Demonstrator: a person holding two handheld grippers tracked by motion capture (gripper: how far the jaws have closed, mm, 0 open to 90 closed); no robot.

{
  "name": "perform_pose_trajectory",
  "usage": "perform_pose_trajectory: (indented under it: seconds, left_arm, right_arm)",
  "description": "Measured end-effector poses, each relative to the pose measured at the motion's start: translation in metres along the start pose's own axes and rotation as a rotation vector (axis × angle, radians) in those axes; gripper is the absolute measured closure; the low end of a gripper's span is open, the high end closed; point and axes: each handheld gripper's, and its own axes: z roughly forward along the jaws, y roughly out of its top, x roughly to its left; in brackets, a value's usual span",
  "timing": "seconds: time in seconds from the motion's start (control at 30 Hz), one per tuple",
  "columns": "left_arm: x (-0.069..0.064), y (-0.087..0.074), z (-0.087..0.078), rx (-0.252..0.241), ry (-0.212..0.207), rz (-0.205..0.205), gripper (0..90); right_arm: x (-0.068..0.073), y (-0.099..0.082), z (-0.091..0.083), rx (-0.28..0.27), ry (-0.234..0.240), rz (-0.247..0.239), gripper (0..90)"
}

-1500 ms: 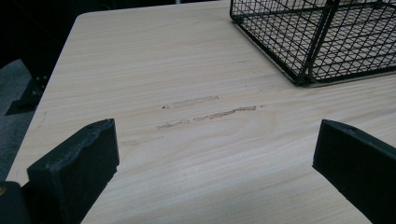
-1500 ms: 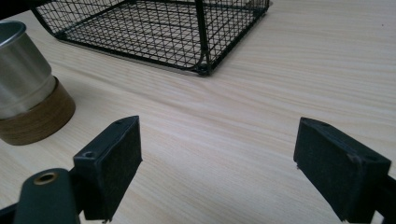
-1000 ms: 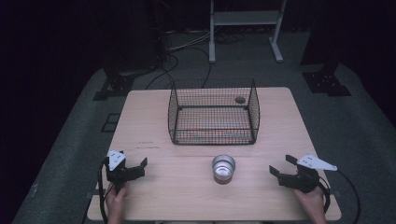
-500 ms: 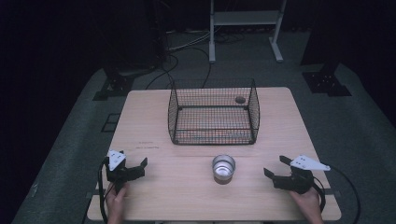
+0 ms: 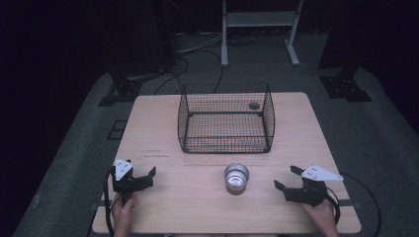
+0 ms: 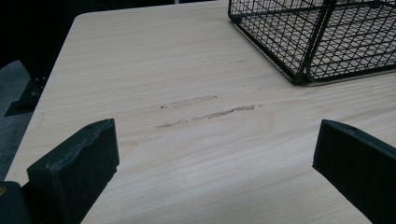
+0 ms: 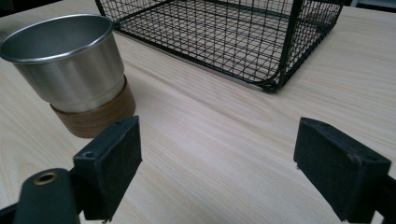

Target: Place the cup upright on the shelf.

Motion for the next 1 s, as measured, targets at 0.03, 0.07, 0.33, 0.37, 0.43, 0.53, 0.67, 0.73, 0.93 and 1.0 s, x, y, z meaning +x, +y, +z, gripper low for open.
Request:
perform_pose_trajectory:
  seconds: [0.03,0.07,0.33,0.37,0.43,0.53,0.67,0.73,0.93,1.0]
  left_arm:
    - [0.0,0.0,0.0,-0.001,0.0,0.0,0.0]
    - [0.0,0.0,0.0,0.0,0.0,0.001,0.0]
    - [0.0,0.0,0.0,0.0,0.0,-0.001,0.0]
    - [0.0,0.0,0.0,0.0,0.0,0.0,0.0]
    - [0.0,0.0,0.0,-0.002,0.0,0.0,0.0]
    - [0.0,0.0,0.0,-0.003,-0.001,-0.001,0.0]
    - [0.0,0.0,0.0,-0.003,-0.001,-0.001,0.0]
    - [0.0,0.0,0.0,-0.003,0.0,-0.001,0.0]
    - [0.0,0.0,0.0,-0.004,-0.001,-0.001,0.0]
    - [0.0,0.0,0.0,-0.003,-0.001,-0.001,0.0]
  right_arm:
    - [0.0,0.0,0.0,-0.001,0.001,0.0,14.4]
    - [0.001,0.0,0.0,-0.001,0.007,0.002,14.4]
    - [0.01,0.003,0.004,0.012,0.033,-0.033,14.4]
    - [0.012,0.003,0.005,0.012,0.041,-0.042,14.4]
    - [0.013,0.003,0.005,0.014,0.042,-0.045,14.4]
    - [0.016,0.004,0.006,0.017,0.043,-0.055,14.4]
    - [0.019,0.005,0.005,0.013,0.053,-0.058,14.4]
    - [0.021,0.005,0.006,0.012,0.059,-0.065,14.4]
    - [0.029,0.007,0.01,0.022,0.083,-0.09,14.3]
    - [0.032,0.007,0.012,0.032,0.087,-0.106,13.6]
